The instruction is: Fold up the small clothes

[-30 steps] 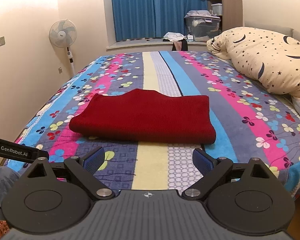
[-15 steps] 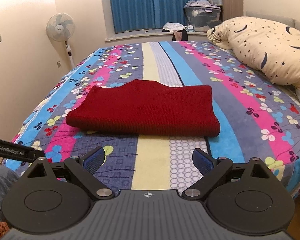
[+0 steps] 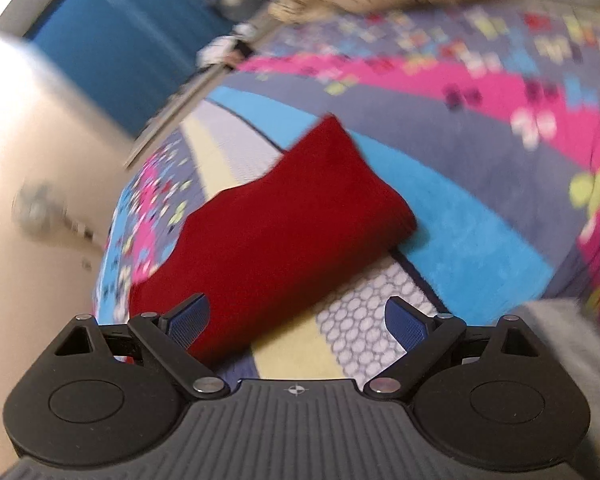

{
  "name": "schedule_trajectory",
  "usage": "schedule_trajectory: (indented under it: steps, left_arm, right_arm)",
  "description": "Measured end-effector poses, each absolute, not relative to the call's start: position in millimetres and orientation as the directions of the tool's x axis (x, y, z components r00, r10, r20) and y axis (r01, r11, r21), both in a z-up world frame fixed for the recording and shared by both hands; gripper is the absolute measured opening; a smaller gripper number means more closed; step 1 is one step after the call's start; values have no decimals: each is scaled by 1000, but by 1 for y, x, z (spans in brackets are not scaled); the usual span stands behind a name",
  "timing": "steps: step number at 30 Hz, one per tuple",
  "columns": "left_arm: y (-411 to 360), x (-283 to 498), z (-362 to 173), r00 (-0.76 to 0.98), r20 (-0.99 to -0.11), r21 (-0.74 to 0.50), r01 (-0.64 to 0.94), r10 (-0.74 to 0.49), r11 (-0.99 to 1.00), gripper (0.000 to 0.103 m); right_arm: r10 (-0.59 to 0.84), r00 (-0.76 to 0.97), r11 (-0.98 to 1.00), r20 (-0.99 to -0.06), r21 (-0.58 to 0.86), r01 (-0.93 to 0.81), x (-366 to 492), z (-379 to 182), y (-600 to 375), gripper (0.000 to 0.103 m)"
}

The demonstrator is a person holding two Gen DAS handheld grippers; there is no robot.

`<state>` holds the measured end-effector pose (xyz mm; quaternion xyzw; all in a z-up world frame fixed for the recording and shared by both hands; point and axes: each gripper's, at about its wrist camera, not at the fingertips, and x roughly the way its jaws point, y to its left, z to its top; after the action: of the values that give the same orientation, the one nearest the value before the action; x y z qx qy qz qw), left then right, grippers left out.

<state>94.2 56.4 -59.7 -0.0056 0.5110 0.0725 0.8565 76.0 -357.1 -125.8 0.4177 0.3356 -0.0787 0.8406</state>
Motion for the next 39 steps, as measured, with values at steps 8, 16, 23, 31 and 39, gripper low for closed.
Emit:
schedule_trajectory:
  steps: [8, 16, 23, 31, 39]
  left_arm:
    - [82, 140, -71, 437, -879, 103, -220, 192, 970, 103]
    - [99, 167, -93, 385, -900, 105, -263, 204, 959, 103]
    - [120, 180, -117, 366, -898, 131, -303, 242, 944, 103]
    - [165, 211, -151, 378, -892, 96, -382, 250, 919, 103]
    - [217, 228, -177, 413, -893, -30, -453, 180, 891, 103]
  right_arm:
    - [154, 767, 261, -622, 775, 576, 134, -206, -412, 94]
    - [187, 789, 164, -586, 810, 563, 169, -251, -423, 24]
    - [145, 771, 194, -620, 782, 592, 174, -247, -424, 23]
    - [-106, 655, 586, -748, 485, 649, 225, -153, -372, 17]
    - [-166, 878, 965, -449, -258, 50, 288, -55, -114, 16]
